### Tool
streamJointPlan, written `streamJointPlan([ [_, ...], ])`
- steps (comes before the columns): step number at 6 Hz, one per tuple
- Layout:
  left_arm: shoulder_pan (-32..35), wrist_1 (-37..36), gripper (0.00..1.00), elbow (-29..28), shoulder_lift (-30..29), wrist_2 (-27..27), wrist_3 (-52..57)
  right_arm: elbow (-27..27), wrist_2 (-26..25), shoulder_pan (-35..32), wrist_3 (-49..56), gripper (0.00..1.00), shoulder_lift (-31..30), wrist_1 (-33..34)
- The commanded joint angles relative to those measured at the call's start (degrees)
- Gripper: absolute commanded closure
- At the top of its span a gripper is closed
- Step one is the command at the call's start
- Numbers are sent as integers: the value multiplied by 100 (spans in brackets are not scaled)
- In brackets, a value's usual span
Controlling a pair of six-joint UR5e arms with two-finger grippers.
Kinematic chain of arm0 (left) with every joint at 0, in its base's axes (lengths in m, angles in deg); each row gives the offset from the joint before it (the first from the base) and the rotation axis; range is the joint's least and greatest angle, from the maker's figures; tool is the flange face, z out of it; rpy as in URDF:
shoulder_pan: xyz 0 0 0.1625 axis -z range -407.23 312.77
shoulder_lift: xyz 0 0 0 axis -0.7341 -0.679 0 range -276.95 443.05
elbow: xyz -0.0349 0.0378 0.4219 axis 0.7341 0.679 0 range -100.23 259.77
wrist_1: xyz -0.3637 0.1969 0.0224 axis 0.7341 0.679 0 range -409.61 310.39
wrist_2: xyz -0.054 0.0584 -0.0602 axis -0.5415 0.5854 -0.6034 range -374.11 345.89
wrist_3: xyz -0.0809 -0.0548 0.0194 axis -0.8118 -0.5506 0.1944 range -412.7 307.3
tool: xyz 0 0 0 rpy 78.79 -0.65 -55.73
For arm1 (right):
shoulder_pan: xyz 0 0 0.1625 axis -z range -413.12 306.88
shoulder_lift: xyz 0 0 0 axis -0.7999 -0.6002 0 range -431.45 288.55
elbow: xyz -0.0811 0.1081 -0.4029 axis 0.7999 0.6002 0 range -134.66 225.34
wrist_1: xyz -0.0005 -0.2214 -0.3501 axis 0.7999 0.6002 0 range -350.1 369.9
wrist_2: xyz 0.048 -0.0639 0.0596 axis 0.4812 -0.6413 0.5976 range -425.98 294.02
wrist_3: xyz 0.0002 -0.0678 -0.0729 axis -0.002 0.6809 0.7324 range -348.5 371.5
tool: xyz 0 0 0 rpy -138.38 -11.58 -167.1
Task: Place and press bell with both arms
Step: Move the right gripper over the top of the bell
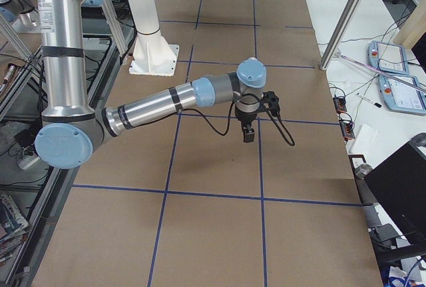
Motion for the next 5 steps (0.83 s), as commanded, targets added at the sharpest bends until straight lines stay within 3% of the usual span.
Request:
streamJointPlan([
  [1,4,-3,0,11,8,7,10,36,-114,1224,-1477,0,1175,-9],
  [2,4,-3,0,3,8,7,1,80,-680,2024,-2650,0,1851,-9],
  [3,4,6,0,3,8,7,1,176,-1774,2876,-3802,0,2432,0],
  [4,4,6,0,3,17,7,1,507,-2324,3389,-4553,0,2951,0],
  [5,4,6,0,3,8,-2,1,1503,-2399,3690,-4856,0,3939,9],
])
